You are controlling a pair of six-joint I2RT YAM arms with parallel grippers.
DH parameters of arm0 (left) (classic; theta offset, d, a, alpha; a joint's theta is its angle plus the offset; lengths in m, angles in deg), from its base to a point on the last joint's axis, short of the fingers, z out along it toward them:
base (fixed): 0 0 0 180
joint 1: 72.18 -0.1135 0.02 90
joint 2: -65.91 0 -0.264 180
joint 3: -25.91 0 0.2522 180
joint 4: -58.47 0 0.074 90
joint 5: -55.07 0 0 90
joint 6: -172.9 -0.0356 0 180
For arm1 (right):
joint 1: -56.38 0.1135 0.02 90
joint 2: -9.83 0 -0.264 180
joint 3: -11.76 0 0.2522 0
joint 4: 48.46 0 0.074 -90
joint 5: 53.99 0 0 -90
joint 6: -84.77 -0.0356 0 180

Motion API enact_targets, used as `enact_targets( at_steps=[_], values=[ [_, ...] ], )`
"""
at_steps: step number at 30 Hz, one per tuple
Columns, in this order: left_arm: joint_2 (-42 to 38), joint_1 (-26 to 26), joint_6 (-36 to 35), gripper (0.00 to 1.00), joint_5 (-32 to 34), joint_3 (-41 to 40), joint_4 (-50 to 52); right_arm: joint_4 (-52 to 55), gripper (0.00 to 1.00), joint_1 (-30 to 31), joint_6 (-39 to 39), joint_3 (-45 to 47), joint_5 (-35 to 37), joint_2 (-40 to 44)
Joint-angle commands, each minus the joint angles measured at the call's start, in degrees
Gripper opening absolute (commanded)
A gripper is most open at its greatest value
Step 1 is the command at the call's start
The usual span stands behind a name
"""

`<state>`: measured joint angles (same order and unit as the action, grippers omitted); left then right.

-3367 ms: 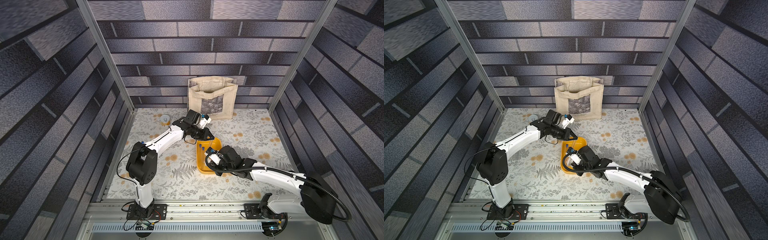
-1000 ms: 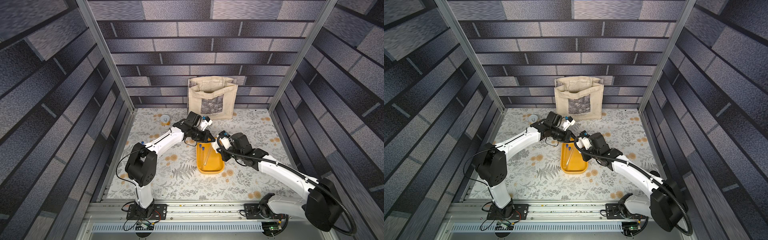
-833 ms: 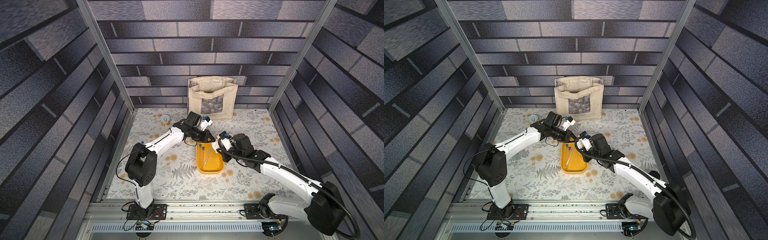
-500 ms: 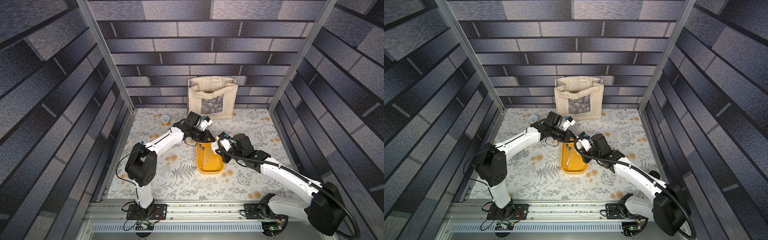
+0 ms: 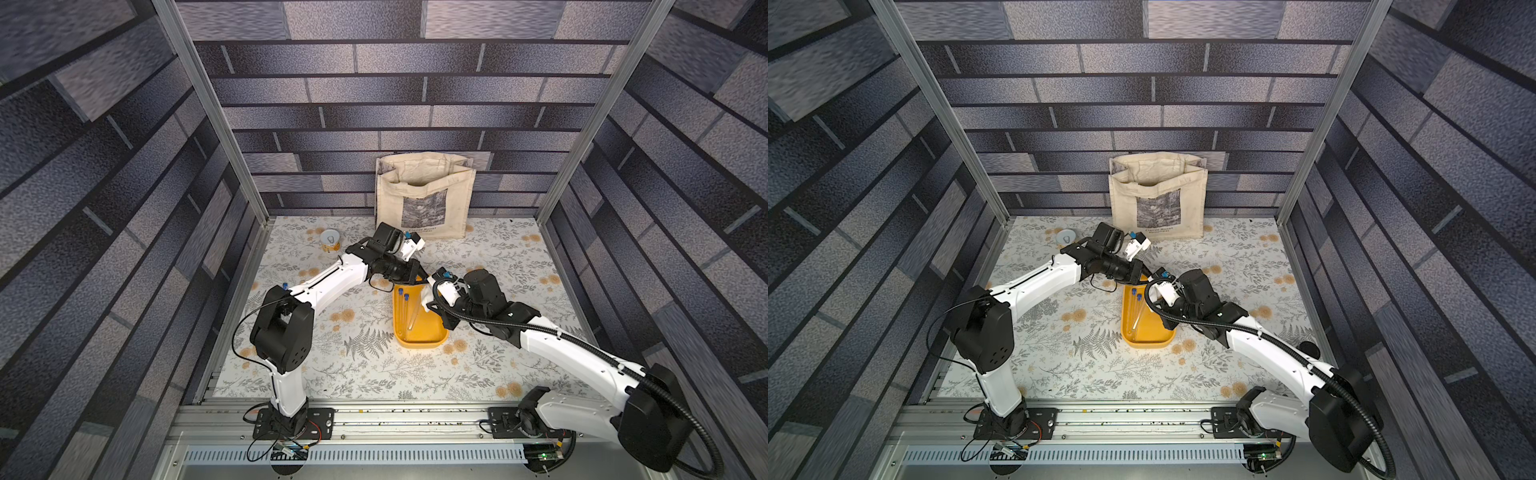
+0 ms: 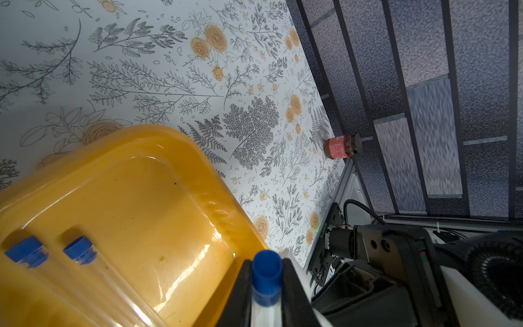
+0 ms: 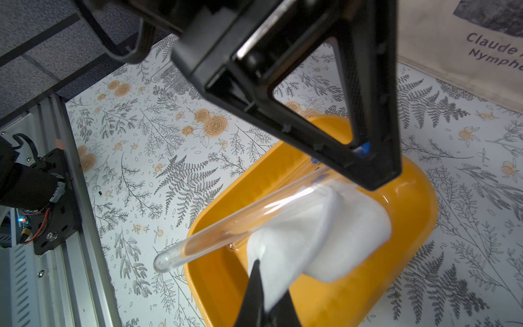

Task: Wipe the exteriors of test tubes
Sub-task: Wipe the dirt from the test tube.

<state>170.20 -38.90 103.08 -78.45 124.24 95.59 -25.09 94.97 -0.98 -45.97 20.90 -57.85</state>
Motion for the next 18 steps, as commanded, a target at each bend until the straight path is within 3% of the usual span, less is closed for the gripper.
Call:
enact_targets(
  at_steps=[1, 18],
  values=[
    [-0.2, 0.2, 0.3, 0.13, -1.0, 1.4, 0.7, 0.5, 0.00, 1.2, 1.3, 0.7, 0.1, 0.7],
    [0.1, -0.1, 0.2, 0.13, -1.0, 1.7, 0.8, 1.6, 0.00, 7.2, 1.6, 2.8, 3.2, 0.8]
  ],
)
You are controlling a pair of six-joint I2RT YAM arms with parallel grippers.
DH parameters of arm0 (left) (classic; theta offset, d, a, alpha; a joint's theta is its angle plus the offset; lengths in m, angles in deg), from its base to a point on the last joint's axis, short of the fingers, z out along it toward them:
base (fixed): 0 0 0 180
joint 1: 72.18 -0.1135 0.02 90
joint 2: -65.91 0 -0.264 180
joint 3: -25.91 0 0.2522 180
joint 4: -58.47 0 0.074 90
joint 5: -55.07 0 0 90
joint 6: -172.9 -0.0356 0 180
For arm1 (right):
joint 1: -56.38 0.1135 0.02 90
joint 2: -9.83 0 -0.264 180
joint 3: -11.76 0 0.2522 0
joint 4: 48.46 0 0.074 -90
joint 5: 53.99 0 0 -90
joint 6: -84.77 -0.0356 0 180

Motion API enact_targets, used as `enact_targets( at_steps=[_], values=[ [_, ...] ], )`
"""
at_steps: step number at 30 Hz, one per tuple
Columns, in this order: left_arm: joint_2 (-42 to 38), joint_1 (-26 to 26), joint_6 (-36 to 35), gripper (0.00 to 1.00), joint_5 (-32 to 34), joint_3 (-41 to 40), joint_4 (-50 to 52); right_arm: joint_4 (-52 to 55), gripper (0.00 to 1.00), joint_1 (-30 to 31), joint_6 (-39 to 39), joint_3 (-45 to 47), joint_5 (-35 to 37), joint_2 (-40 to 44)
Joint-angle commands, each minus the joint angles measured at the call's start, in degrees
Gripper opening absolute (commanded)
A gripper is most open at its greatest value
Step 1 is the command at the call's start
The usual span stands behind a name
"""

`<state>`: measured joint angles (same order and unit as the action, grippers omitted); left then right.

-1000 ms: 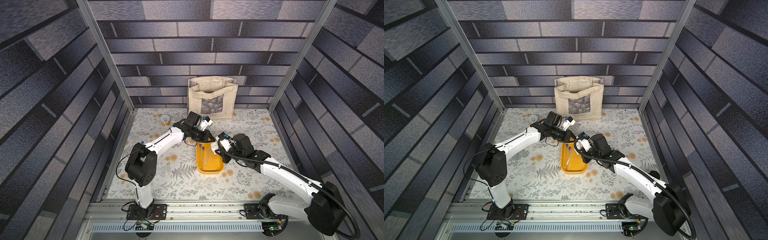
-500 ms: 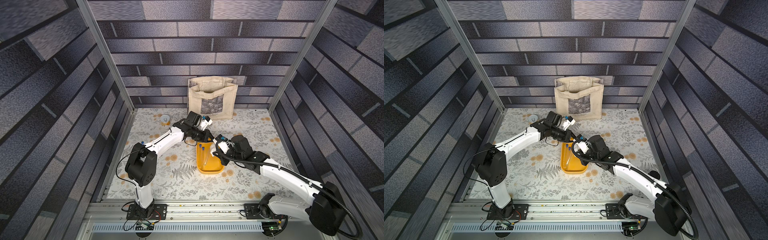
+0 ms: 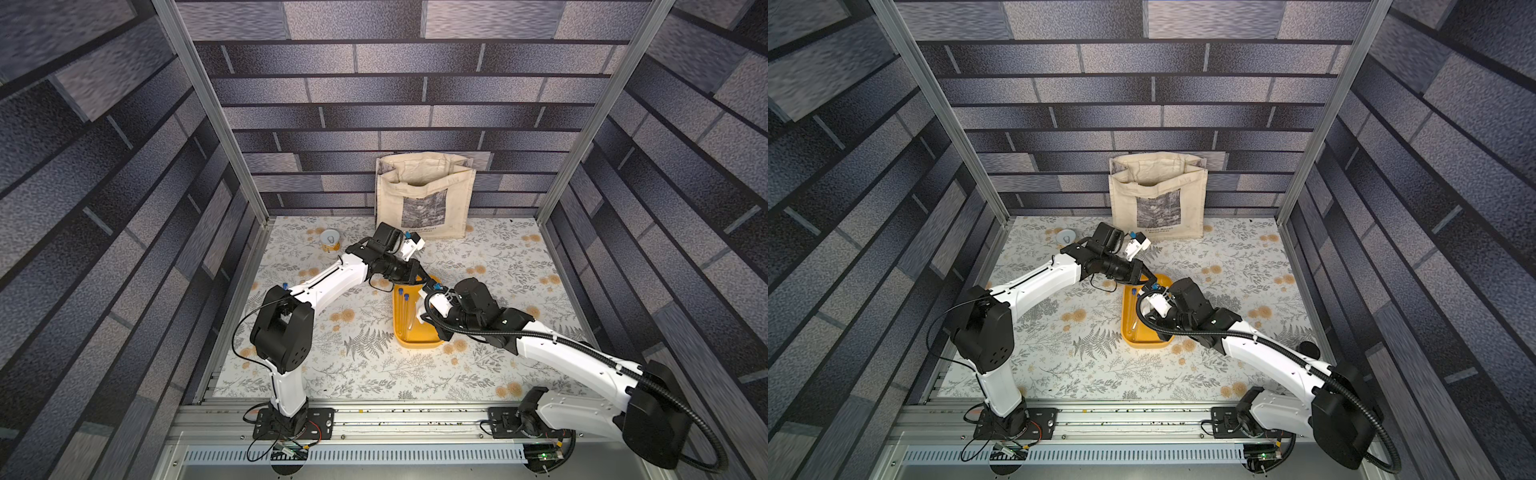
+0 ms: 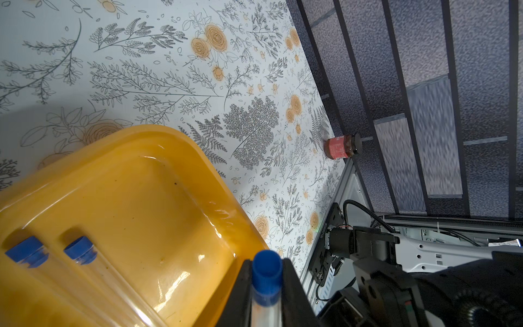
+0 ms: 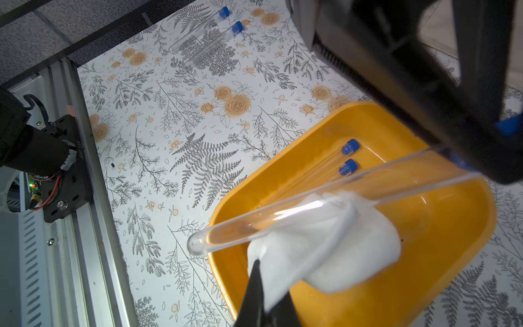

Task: Wipe the exteriors of test tubes
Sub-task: Wipe the dirt from the test tube.

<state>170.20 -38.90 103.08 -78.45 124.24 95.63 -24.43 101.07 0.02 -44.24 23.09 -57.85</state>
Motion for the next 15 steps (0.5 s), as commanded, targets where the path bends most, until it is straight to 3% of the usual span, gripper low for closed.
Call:
enact_targets(
  at_steps=[1, 15],
  values=[
    [0.2, -0.1, 0.2, 0.13, -1.0, 1.7, 0.9, 0.8, 0.00, 1.6, 0.3, 1.4, 1.1, 0.8],
    [0.6, -0.1, 0.4, 0.13, -1.1, 1.4, 0.4, -0.1, 0.00, 7.4, -2.9, 5.3, 3.5, 2.8]
  ],
)
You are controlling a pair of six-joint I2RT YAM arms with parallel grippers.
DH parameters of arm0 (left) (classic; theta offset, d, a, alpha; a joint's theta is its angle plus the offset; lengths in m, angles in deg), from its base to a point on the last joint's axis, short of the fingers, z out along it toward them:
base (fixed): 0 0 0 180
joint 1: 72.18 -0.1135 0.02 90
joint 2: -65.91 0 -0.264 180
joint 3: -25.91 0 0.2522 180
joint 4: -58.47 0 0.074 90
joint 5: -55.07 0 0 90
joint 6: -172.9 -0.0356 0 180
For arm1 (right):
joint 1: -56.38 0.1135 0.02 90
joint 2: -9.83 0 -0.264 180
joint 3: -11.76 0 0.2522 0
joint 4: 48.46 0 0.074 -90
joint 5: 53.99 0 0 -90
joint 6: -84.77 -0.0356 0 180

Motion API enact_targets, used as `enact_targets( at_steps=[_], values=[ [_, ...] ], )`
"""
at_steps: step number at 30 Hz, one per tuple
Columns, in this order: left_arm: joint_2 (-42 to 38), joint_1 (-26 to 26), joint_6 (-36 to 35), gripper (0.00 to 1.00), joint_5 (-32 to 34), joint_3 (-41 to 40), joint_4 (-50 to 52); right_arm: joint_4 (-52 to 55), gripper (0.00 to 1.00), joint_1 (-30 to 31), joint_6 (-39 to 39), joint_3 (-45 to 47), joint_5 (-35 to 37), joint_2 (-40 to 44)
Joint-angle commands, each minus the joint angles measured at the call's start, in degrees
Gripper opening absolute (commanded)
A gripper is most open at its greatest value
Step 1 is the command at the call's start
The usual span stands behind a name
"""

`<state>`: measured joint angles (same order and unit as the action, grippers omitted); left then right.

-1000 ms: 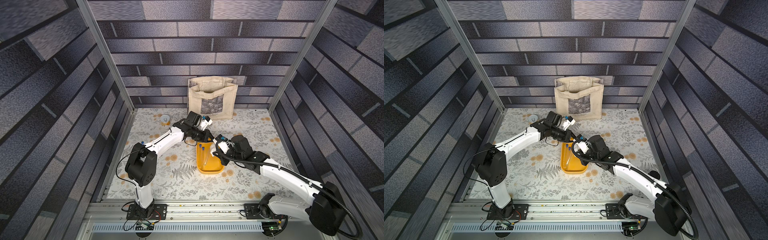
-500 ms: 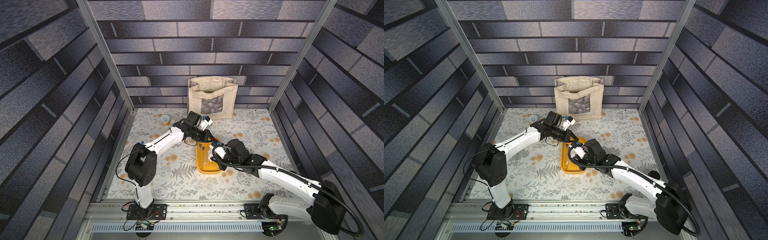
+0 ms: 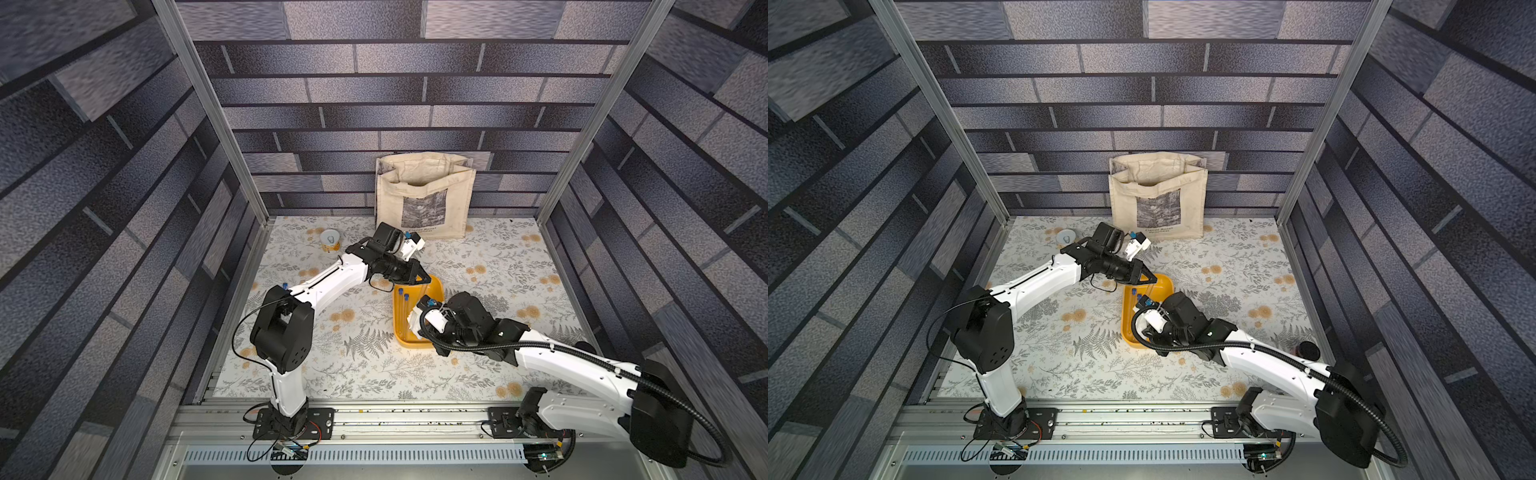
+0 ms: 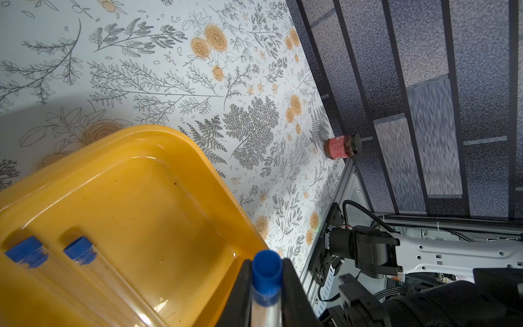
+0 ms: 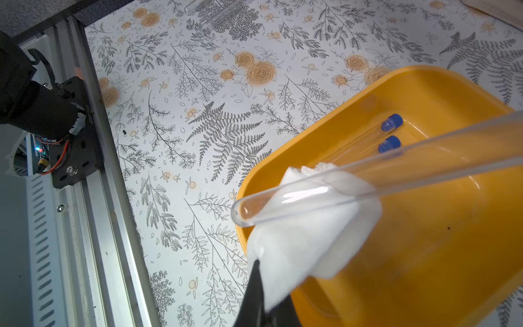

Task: Wipe the exteriors of test tubes
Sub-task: Wipe the dirt from the test tube.

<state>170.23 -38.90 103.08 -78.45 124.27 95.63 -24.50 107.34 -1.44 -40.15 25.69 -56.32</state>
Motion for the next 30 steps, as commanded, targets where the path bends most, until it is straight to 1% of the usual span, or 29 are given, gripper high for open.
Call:
enact_targets(
  at_steps=[1, 6, 11, 20, 26, 30],
  values=[
    [0.5, -0.1, 0.4, 0.13, -1.1, 1.4, 0.3, -0.2, 0.00, 1.6, -1.8, 1.5, 1.2, 1.3],
    [0.6, 0.0, 0.4, 0.13, -1.0, 1.4, 0.2, 0.1, 0.00, 2.7, -2.4, 1.5, 1.7, 1.1],
    [0.6, 0.0, 0.4, 0.13, -1.1, 1.4, 0.2, -0.5, 0.00, 2.7, -2.7, 1.3, 4.5, 2.0],
    [0.6, 0.0, 0.4, 0.13, -1.0, 1.3, 0.2, 0.8, 0.00, 2.2, -0.2, -1.6, 8.1, 0.8],
    [0.6, 0.0, 0.4, 0.13, -1.1, 1.4, 0.4, 1.5, 0.00, -0.3, 1.8, -3.9, 8.7, -0.3],
    [0.6, 0.0, 0.5, 0.13, -1.0, 1.4, 0.5, 2.2, 0.00, -2.8, 2.8, -6.0, 7.8, -1.6]
  ],
)
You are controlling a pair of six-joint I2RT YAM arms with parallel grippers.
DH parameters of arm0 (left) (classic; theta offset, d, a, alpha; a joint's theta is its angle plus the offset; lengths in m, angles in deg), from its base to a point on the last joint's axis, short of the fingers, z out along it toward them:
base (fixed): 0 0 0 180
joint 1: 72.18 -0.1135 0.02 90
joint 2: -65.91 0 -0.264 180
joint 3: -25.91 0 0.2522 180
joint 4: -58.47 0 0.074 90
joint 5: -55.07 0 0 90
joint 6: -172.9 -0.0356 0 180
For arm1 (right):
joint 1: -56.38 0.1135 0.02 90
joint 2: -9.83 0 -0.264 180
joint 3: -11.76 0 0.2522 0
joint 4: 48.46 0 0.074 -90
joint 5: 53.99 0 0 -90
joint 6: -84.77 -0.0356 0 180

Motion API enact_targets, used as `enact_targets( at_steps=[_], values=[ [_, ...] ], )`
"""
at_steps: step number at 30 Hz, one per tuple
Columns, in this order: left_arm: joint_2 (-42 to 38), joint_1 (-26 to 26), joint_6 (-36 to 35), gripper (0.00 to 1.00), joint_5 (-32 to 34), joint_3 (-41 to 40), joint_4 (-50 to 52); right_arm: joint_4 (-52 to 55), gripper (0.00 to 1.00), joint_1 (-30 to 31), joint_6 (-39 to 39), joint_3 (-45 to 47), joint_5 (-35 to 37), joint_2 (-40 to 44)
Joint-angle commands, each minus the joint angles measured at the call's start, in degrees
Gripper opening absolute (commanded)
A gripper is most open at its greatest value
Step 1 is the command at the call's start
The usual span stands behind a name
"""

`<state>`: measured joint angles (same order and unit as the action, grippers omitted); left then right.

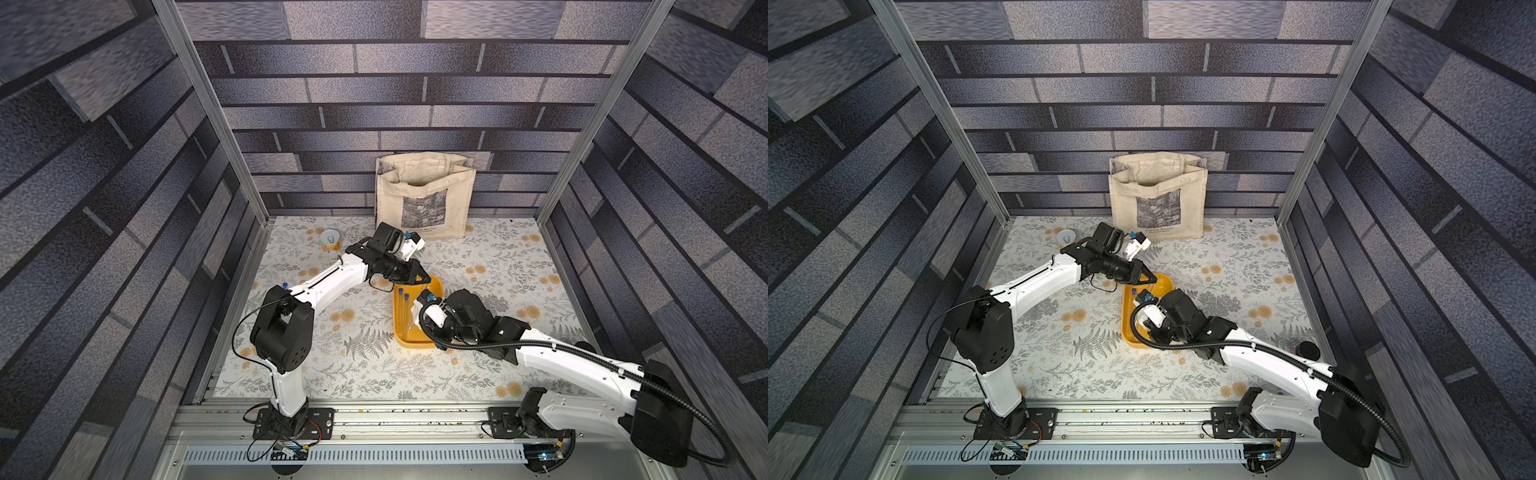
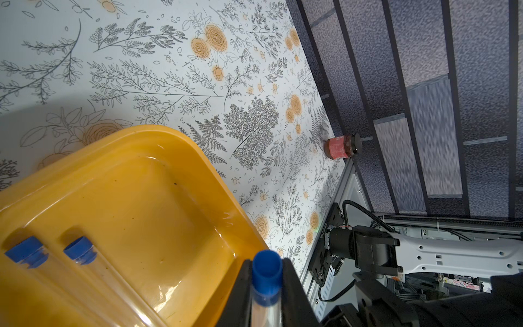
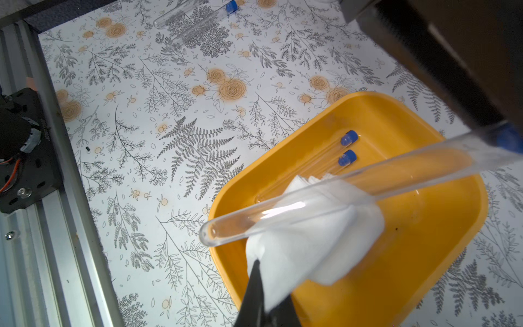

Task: Wipe the exteriors of test tubes
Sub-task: Wipe the dirt from the test tube.

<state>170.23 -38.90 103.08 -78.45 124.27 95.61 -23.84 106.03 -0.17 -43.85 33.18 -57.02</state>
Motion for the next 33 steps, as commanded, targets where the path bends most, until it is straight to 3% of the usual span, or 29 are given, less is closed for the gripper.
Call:
enact_targets(
  at_steps=[1, 14, 23, 33],
  values=[
    [0.6, 0.0, 0.5, 0.13, -0.9, 1.4, 0.4, 1.6, 0.00, -2.0, 1.9, -2.8, 0.1, -1.2],
    [0.2, 0.0, 0.4, 0.13, -0.8, 1.4, 1.1, 3.2, 0.00, -9.4, 2.2, -8.0, -0.6, -6.0],
    [-0.2, -0.1, 0.4, 0.13, -0.6, 1.1, 1.1, 4.1, 0.00, -10.1, 1.4, -10.2, -2.1, -7.4],
    [0.3, -0.5, 0.5, 0.13, -0.5, 1.0, 0.7, 3.1, 0.00, -9.7, 3.0, -5.9, -4.1, -2.4]
  ],
)
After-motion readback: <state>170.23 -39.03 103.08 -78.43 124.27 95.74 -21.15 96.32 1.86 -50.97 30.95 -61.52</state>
